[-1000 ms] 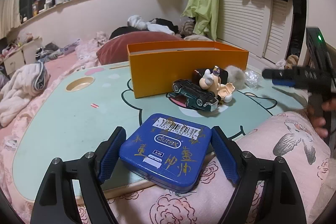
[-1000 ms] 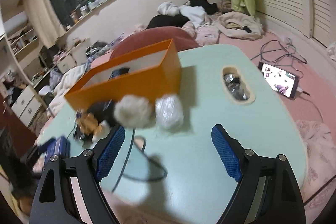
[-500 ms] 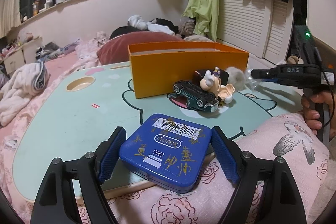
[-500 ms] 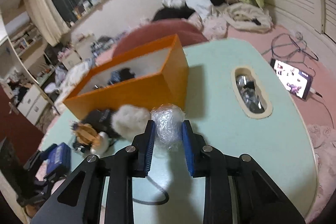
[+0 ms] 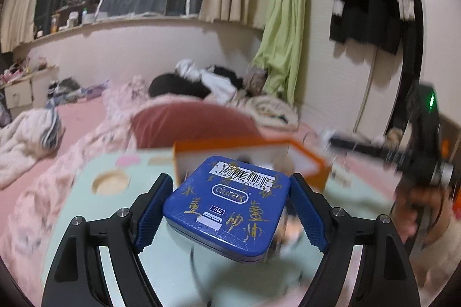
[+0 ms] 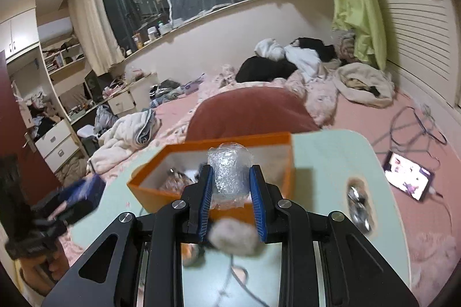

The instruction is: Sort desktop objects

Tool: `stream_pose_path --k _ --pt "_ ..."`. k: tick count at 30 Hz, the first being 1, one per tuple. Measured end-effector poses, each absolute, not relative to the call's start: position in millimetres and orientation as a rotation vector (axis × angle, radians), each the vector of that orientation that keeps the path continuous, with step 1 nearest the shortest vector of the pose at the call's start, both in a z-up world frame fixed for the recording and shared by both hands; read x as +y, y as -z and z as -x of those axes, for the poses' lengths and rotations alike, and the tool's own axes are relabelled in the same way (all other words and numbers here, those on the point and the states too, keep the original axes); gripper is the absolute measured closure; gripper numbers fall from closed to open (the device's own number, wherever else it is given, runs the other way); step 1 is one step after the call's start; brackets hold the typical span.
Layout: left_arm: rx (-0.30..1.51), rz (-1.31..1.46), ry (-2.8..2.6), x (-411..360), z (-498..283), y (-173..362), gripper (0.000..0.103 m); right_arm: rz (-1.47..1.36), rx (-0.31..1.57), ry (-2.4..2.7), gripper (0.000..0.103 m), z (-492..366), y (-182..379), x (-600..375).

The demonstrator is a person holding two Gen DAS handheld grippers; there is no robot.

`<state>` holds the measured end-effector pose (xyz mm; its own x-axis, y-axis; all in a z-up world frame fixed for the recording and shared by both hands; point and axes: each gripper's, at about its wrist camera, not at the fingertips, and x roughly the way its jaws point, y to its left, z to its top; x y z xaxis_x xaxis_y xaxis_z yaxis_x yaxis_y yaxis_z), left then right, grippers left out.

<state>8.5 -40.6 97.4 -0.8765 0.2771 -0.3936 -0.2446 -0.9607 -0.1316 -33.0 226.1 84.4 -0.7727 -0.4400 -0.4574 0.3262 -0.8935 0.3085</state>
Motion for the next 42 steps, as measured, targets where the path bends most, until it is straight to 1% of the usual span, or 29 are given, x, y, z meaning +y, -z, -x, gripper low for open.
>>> stream_pose_path --k 3,4,5,6,7,8,9,10,12,15,17,19,20,21,24,27,30,31,32,33,35,37,42 --pt "-0.210 0.651 -2.782 -37.8 35.1 -109.7 0.021 -0.787 -0.296 2.597 0.074 57.4 -83.6 213.7" --pt "-0.224 0.707 -2.779 -35.5 48.9 -105.5 0.019 -0.817 -0.289 2.603 0.071 65.7 -79.8 209.0" --pt "-0.220 0.773 -2.787 -32.6 61.8 -99.2 0.014 -0.871 -0.270 2.590 0.067 72.8 -72.6 205.4" --pt "-0.191 0.868 -2.798 -28.0 76.8 -85.1 0.014 -0.957 -0.248 2.577 0.052 81.9 -61.6 200.8" --pt "-0.158 0.930 -2.784 -22.6 84.8 -71.8 0.014 -1.022 -0.235 2.569 0.042 86.6 -52.2 199.2" --pt "-0.132 0.984 -2.757 -19.0 90.7 -59.0 0.014 -1.000 -0.190 2.598 0.042 83.4 -47.4 196.9" --pt "-0.117 1.059 -2.704 -16.4 98.1 -42.8 0.014 -0.966 -0.129 2.641 0.036 76.5 -45.3 193.9" --pt "-0.040 0.982 -2.756 -11.8 93.2 -43.2 0.014 -0.942 -0.087 2.650 0.035 70.5 -44.2 191.1" --pt "-0.001 0.991 -2.773 -9.3 91.0 -43.4 0.014 -0.935 -0.062 2.645 0.033 66.6 -44.4 189.2" --pt "-0.127 0.937 -2.740 -18.7 80.0 -57.1 0.014 -0.925 -0.095 2.644 0.033 63.9 -50.2 194.4" --pt "-0.158 0.842 -2.784 -27.8 61.3 -70.2 0.014 -0.832 -0.154 2.662 0.033 48.9 -59.8 204.7" --pt "-0.168 0.800 -2.813 -33.1 43.2 -77.8 0.009 -0.778 -0.182 2.658 0.033 33.2 -66.3 208.5" --pt "-0.170 0.799 -2.818 -35.3 32.0 -79.7 0.003 -0.775 -0.182 2.640 0.033 25.7 -67.9 207.9" --pt "-0.169 0.802 -2.810 -36.1 26.0 -79.7 0.003 -0.787 -0.175 2.620 0.033 17.7 -67.2 208.2" --pt "-0.135 0.835 -2.766 -35.0 0.5 -68.2 0.003 -0.850 -0.106 2.587 0.029 0.9 -57.9 201.9" --pt "-0.095 0.895 -2.757 -30.5 -22.0 -47.3 0.003 -0.949 -0.011 2.579 0.029 -13.0 -36.8 198.3" --pt "-0.034 1.054 -2.745 -23.1 -23.2 -14.4 0.002 -1.110 0.061 2.570 0.028 -14.1 -10.3 194.7" --pt "-0.023 1.140 -2.729 -22.9 -19.9 -1.5 0.002 -1.131 0.096 2.570 0.021 -14.2 -4.3 192.7" --pt "0.043 1.129 -2.772 -19.6 -20.7 1.9 0.001 -1.109 0.164 2.590 0.017 -16.4 -0.2 187.3" --pt "0.035 1.140 -2.772 -20.0 -21.1 2.8 0.001 -1.107 0.171 2.589 0.013 -15.8 2.0 185.6" --pt "0.026 1.139 -2.776 -23.2 -19.4 2.8 0.001 -1.107 0.169 2.585 0.011 -13.2 4.2 187.0" --pt "0.030 1.135 -2.778 -23.8 -19.8 3.8 0.001 -1.110 0.157 2.558 0.001 -11.6 7.0 188.6" --pt "0.033 1.133 -2.781 -23.2 -21.1 4.4 0.001 -1.102 0.137 2.537 0.001 -13.7 8.1 193.1"
